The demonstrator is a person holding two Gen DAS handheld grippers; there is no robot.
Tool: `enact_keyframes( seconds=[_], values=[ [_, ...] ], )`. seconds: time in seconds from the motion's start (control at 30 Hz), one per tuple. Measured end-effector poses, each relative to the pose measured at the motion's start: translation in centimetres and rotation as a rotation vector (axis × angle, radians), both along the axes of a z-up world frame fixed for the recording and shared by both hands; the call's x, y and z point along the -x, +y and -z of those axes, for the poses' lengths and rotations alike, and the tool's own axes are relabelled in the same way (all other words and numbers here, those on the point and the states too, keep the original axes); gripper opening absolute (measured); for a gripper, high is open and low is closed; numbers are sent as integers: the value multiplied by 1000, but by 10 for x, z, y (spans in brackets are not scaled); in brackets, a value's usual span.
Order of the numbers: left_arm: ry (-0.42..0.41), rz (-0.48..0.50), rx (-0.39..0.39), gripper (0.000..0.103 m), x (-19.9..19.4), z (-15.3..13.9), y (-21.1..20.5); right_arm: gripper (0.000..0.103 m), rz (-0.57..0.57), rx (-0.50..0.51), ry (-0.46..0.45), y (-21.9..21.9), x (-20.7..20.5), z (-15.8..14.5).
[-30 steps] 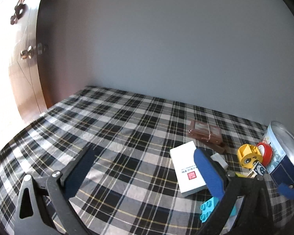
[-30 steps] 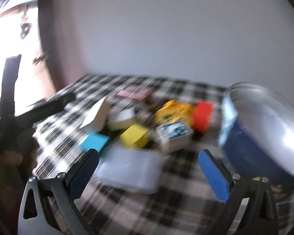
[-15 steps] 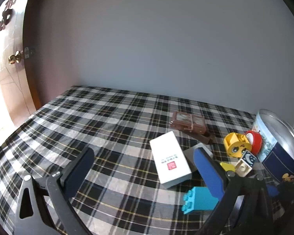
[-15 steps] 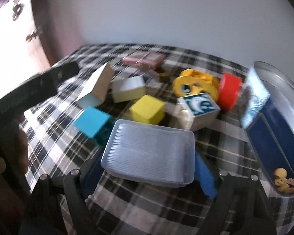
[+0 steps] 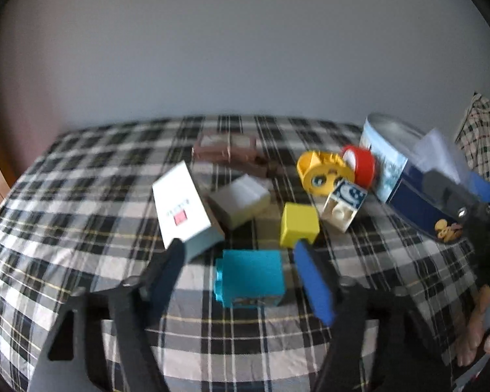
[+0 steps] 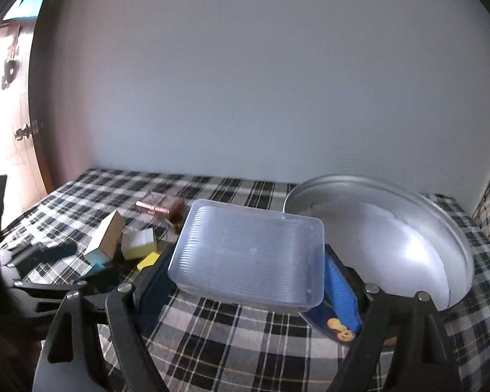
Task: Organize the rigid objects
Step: 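Grasp the blue block with the left tool while the right tool grasps the clear tray, then carry the blue block and clear tray over the tin with both tools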
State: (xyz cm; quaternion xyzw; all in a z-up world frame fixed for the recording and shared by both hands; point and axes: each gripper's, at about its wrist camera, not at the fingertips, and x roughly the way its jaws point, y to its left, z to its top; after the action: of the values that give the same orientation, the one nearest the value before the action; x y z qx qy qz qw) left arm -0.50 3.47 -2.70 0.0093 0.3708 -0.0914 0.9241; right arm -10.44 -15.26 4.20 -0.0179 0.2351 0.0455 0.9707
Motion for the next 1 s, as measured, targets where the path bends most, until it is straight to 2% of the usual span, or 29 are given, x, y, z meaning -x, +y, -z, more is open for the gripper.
enact_keyframes(
  seconds=[0.07,0.2,0.37,0.53,0.67,0.73,0.9,1.0],
  values=[
    [41,3,-16,51,-5,6,-4,85,-3,7,-6,-3,-5,-1],
    [138,15,-22,49,-12,18,-7,85,-13,9,0,-3,-2,-4],
    [136,-5,5,48,-13,19,2,85,-12,-4,10,-1,-7,2],
    [138,-5,-34,50,-14,18,-1,85,5,-9,6,2,-12,6],
    [136,-4,-32,50,-14,19,-1,85,16,-12,5,-1,-12,5],
    [136,-8,-27,42,-15,18,-1,85,20,-22,-1,-4,-11,4],
    [126,-10,85,42,-12,15,14,85,55,-66,-52,-20,-7,-7],
    [55,-43,121,42,-4,5,18,85,85,-110,-75,-34,-6,-13]
  ],
)
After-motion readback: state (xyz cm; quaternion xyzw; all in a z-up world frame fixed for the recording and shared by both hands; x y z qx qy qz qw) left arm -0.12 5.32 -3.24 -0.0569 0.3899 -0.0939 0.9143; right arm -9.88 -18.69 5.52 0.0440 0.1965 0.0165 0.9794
